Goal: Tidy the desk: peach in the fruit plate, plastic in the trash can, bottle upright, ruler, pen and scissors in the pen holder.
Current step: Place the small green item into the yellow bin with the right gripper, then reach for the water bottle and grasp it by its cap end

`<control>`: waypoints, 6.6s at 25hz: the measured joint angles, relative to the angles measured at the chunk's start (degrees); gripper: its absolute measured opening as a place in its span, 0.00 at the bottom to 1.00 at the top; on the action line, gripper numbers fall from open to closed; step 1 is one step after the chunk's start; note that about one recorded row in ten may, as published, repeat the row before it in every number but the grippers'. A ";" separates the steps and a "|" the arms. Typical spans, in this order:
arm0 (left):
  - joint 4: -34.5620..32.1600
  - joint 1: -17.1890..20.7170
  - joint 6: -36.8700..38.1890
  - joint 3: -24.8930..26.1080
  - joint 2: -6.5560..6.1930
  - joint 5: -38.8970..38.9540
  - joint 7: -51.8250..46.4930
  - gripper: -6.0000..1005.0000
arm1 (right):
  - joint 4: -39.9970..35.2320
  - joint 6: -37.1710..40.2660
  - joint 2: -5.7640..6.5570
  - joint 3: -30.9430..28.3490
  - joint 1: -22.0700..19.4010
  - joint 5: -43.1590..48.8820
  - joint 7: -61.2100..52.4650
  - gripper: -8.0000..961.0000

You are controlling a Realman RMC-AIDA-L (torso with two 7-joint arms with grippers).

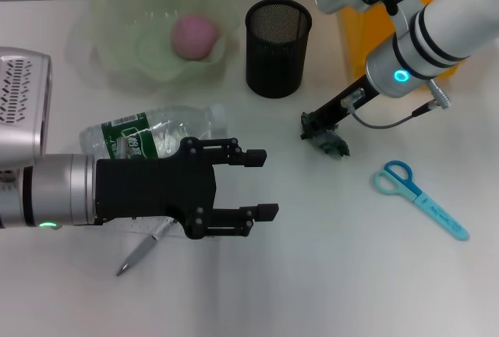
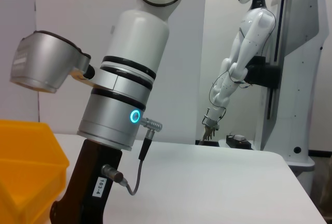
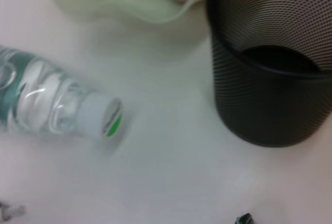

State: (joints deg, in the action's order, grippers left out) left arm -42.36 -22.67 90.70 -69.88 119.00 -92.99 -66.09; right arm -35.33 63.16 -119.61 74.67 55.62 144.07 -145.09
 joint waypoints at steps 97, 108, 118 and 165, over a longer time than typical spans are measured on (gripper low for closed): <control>2.90 0.03 -3.40 0.35 -0.07 5.81 0.96 0.71 | 10.55 42.17 0.61 -34.13 -45.71 -63.74 89.72 0.62; -7.81 -0.11 -10.24 0.19 -0.58 9.68 -9.80 0.71 | 11.01 41.66 0.62 -33.85 -44.82 -63.62 88.53 0.62; -25.91 -11.57 -12.97 -1.23 -0.61 -24.20 -46.94 0.71 | 12.69 40.94 0.62 -34.03 -44.26 -63.55 87.39 0.62; -14.51 -28.16 -22.48 -26.10 0.18 -60.92 -74.47 0.72 | 15.41 40.15 0.61 -33.72 -41.83 -63.47 86.82 0.62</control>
State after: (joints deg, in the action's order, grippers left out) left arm -56.87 -50.83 68.22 -95.98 119.18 -153.91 -140.56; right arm -19.93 103.31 -119.00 40.96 13.78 80.60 -58.27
